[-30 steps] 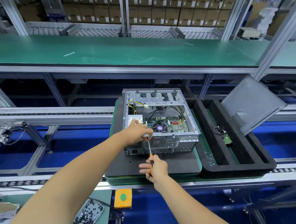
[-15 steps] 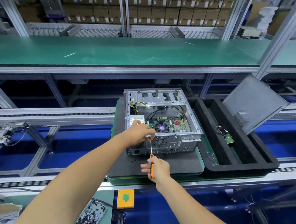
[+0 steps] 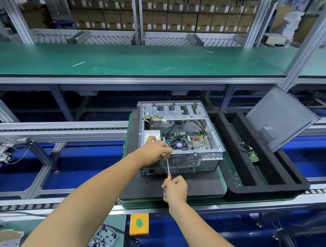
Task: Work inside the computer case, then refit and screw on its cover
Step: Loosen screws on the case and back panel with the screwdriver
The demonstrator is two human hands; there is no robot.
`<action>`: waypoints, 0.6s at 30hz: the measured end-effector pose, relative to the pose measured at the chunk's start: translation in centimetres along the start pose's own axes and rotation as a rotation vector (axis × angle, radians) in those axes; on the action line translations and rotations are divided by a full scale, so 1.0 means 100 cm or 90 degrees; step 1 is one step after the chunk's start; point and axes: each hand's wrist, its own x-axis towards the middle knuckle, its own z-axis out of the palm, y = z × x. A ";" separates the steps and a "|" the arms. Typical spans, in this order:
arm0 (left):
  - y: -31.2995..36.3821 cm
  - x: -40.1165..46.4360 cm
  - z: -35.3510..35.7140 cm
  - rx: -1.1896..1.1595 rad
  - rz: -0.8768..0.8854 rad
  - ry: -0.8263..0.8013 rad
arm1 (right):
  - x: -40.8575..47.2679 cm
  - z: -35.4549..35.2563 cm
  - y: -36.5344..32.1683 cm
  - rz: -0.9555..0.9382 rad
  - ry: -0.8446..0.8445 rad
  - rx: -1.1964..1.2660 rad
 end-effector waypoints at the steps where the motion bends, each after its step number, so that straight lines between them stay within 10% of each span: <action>1: 0.000 0.000 0.000 0.002 0.000 0.000 | -0.001 0.000 0.001 -0.020 0.019 -0.033; 18: 0.002 -0.004 0.000 0.002 0.008 0.018 | -0.002 -0.001 -0.019 0.195 -0.169 0.160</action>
